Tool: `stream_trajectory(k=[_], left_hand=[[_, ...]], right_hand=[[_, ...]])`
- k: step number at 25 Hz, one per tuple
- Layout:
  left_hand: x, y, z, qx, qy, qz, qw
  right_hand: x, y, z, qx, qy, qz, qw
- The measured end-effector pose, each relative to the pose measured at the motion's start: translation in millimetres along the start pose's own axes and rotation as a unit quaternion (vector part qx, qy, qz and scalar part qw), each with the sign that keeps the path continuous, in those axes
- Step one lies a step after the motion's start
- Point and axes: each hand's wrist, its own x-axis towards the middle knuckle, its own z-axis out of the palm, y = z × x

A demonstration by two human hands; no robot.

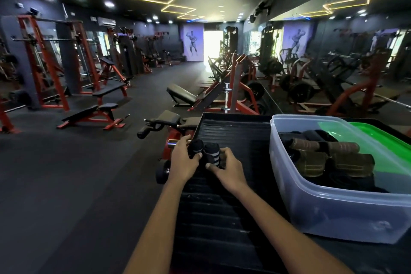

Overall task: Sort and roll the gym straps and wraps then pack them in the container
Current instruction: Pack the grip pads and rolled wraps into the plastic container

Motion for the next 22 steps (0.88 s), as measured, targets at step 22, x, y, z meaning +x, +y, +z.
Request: stream_trajectory(k=[22], left_hand=[[-23,36,1,-0.43,-0.014,-0.063,0.9]], right_hand=[[-12,-36,-22,0.442,-0.032,0.098,0.891]])
